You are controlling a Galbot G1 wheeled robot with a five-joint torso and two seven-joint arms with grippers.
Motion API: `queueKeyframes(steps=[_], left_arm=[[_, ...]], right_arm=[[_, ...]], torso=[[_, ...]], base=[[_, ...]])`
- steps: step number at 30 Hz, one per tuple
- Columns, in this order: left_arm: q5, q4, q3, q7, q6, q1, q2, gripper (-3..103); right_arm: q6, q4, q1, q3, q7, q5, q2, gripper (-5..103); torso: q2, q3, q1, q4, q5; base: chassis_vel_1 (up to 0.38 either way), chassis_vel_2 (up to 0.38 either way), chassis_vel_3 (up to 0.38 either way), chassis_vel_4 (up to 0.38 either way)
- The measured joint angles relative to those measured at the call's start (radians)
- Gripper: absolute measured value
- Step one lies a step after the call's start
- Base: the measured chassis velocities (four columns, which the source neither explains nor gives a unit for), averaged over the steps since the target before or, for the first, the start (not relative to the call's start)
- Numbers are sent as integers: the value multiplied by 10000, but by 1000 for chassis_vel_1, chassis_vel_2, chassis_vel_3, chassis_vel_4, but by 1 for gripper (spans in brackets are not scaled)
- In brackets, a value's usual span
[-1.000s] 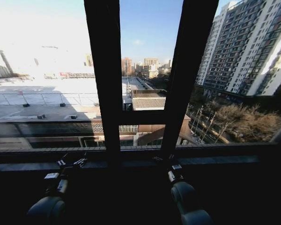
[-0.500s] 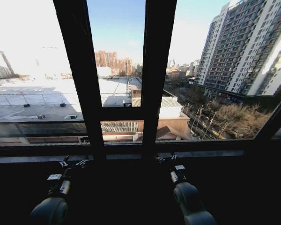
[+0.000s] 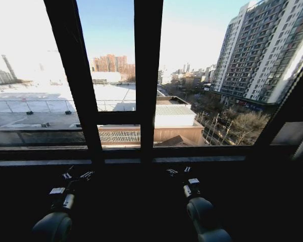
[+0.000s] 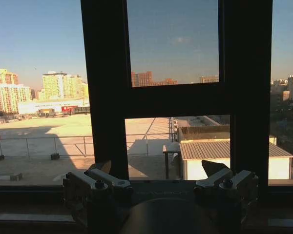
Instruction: Open the curtains by pulling them apart, changing their state from closed to fully open.
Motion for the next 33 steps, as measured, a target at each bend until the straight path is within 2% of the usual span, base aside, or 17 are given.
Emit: queueKeyframes(steps=[6,33], left_arm=[[-4,4,-12,2,-9,-4,-1,100],[-10,1,-14,4,-10,-4,2,100]], right_arm=[[4,7,0,-11,1,-6,3,100],[18,4,6,-12,-1,-8,3,100]], torso=[[-3,3,7,6,-7],[-1,1,1,3,-1]], base=[[147,-343,-142,350],[156,-344,-161,344]])
